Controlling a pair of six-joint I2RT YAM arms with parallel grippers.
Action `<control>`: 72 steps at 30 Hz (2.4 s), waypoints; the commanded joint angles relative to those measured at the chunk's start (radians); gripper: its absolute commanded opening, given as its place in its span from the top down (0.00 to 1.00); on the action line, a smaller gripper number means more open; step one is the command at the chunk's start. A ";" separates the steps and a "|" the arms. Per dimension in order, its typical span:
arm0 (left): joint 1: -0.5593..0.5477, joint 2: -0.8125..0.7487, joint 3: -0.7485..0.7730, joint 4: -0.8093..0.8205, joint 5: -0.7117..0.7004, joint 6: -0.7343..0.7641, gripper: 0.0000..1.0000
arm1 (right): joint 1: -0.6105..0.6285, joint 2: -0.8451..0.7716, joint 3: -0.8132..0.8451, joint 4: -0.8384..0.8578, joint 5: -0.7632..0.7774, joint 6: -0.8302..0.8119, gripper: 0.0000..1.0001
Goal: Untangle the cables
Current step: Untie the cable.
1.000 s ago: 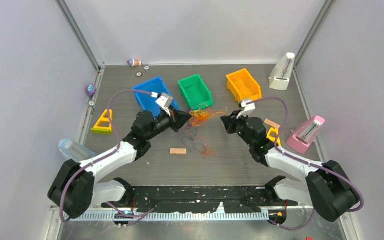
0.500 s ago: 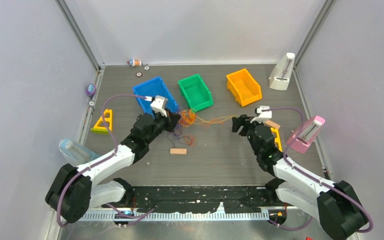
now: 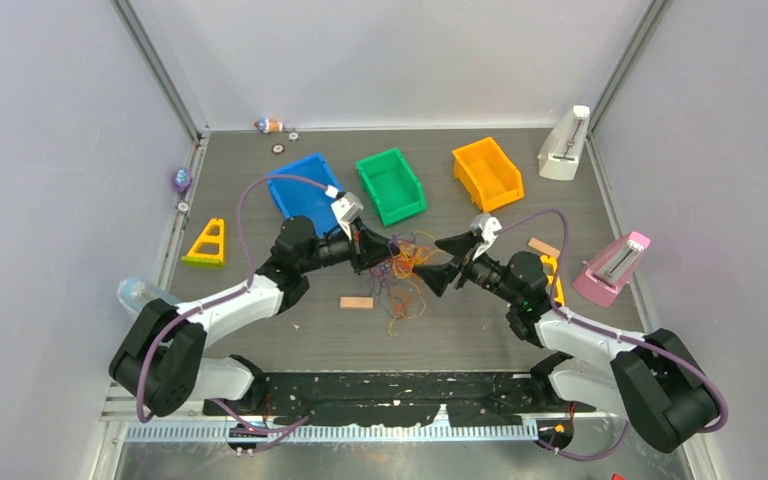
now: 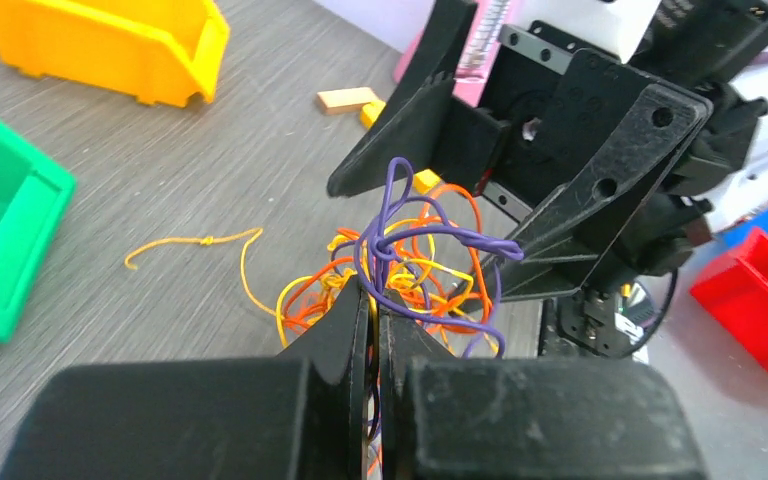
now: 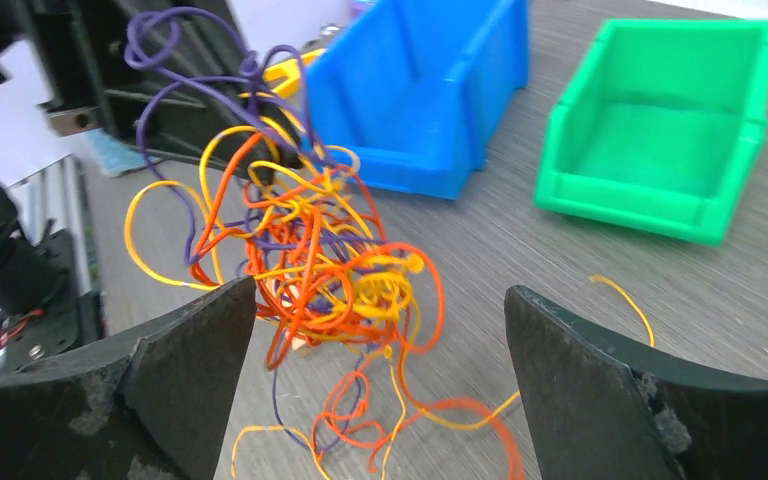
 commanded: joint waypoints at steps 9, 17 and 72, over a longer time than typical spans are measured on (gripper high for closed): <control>-0.002 0.044 0.069 0.158 0.161 -0.079 1.00 | 0.044 0.052 0.078 0.036 -0.145 -0.040 0.76; 0.008 -0.114 0.033 -0.264 -0.595 0.046 1.00 | 0.042 -0.141 0.017 -0.212 0.638 -0.006 0.95; -0.041 -0.192 -0.038 -0.026 -0.262 0.081 1.00 | 0.146 0.147 0.194 -0.183 0.039 -0.138 0.92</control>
